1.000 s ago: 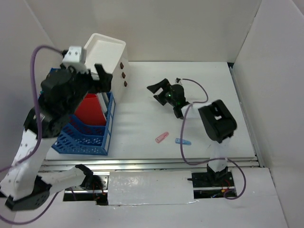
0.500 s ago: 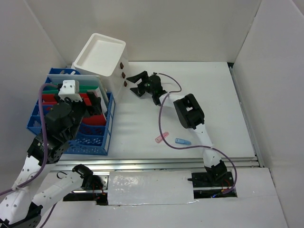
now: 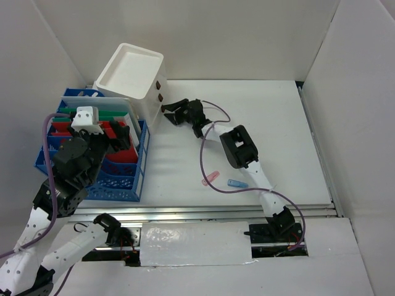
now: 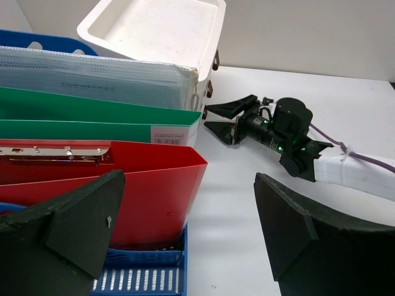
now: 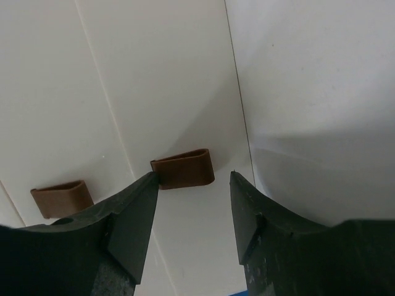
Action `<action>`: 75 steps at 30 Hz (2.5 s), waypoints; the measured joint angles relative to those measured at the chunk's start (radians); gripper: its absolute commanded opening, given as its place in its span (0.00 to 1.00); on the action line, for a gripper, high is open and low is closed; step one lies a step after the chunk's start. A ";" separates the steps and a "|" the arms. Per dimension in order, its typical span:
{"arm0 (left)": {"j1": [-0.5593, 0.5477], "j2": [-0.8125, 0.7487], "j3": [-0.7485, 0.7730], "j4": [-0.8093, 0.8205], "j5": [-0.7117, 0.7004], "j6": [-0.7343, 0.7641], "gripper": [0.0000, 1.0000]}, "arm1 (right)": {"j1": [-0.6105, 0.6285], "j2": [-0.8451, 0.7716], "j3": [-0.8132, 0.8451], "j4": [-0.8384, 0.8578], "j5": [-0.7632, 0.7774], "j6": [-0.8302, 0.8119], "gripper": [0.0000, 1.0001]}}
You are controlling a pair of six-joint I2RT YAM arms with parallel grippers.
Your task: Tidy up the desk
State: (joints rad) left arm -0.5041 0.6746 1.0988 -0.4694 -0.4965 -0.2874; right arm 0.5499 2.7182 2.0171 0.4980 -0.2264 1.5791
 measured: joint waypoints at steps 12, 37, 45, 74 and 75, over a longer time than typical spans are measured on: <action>0.000 0.013 -0.006 0.007 0.078 0.004 1.00 | 0.002 0.054 0.077 0.014 0.032 0.044 0.30; 0.000 0.031 -0.020 0.027 0.131 0.025 1.00 | -0.021 -0.128 -0.371 0.353 0.130 0.071 0.00; 0.000 0.039 -0.020 0.027 0.123 0.025 0.99 | -0.088 -0.243 -0.594 0.432 0.111 0.068 0.00; -0.319 0.936 0.298 -0.049 0.452 -0.012 1.00 | -0.230 -1.845 -0.958 -0.543 0.372 -0.842 1.00; -0.331 0.984 0.297 -0.048 0.457 -0.012 0.99 | -0.231 -1.896 -0.959 -0.595 0.385 -0.881 1.00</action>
State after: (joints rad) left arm -0.8349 1.6588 1.3960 -0.5179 -0.0399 -0.2993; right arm 0.3191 0.8227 1.0584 -0.0967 0.1585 0.6979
